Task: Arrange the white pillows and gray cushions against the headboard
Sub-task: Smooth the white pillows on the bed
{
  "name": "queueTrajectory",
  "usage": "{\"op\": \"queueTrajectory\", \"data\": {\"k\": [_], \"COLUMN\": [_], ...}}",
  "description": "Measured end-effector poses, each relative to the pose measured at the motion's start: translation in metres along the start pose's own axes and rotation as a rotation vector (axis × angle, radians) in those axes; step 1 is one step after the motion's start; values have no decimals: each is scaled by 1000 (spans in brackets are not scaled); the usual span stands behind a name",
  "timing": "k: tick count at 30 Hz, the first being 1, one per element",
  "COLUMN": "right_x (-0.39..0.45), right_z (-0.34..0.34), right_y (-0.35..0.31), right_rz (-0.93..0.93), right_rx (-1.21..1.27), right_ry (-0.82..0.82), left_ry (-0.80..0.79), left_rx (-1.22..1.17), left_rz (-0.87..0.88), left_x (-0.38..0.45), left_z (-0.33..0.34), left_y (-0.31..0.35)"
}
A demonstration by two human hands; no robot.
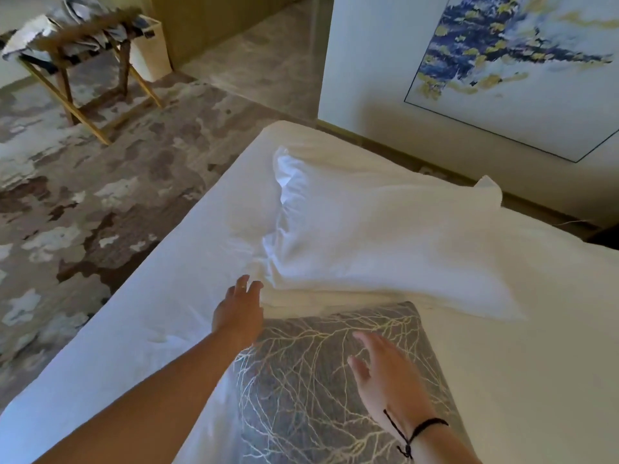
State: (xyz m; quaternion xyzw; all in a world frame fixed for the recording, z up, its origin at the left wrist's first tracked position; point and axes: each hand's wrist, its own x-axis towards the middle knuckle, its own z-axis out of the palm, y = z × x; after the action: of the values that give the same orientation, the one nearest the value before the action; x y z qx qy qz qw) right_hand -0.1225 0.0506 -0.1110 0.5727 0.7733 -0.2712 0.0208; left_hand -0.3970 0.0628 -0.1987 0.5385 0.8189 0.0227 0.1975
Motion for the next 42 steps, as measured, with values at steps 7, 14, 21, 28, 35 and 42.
{"op": "queueTrajectory", "data": {"k": [7,14,21,28,35,42], "right_x": [37,43,43,44,20,7], "right_z": [27,52,50,5,-56,-44], "right_y": [-11,9,15,-9,-38,-65], "right_rz": [30,68,86,71,-53,-129], "right_rx": [25,27,17,-39,-238,-227], "right_ry": [-4,-3,40,235,440,165], "left_ry": [5,71,184,157,228,3], "left_rx": [420,530,470,302,28,159], "left_rz": [332,414,552,698,660,336], "left_x": [94,144,118,15,-109,-160], "left_z": [60,59,17,-88,-185,-171], "left_y": [21,39,49,97,54,-5]}}
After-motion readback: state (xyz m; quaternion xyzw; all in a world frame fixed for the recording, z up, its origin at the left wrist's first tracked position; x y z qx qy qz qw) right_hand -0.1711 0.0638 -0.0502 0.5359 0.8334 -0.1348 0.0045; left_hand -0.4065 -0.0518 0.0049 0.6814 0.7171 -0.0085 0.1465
